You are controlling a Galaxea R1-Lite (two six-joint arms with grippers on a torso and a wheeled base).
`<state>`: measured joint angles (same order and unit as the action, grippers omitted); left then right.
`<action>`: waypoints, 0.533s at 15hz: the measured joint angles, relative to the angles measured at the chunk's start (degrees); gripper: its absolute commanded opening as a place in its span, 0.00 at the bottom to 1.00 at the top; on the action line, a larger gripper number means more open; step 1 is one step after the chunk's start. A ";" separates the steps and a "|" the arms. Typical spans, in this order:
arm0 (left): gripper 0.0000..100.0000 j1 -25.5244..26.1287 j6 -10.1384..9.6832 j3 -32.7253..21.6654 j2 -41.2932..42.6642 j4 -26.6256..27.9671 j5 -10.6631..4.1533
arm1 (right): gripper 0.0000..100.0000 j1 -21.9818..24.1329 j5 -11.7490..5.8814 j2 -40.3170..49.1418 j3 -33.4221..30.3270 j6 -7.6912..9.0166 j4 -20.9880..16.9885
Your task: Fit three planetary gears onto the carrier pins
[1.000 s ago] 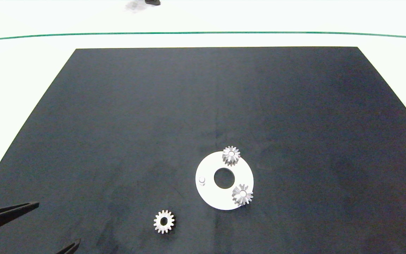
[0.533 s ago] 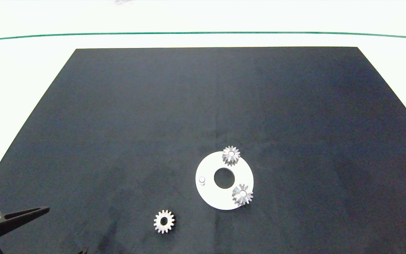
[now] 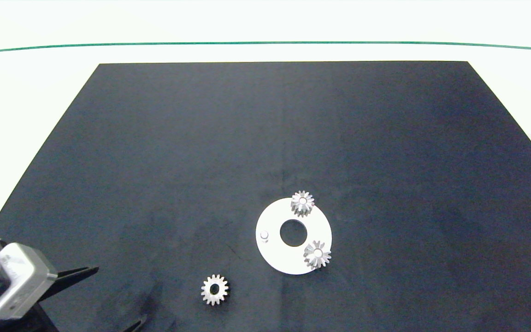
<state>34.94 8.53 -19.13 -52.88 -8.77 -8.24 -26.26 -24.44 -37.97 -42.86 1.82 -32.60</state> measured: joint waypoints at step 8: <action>1.00 6.42 0.78 -0.77 -5.63 0.06 -6.36 | 1.00 0.09 -0.22 -0.85 1.28 0.27 0.02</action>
<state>41.36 9.31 -19.90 -58.51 -8.70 -14.60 -26.17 -24.66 -38.83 -41.58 2.08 -32.57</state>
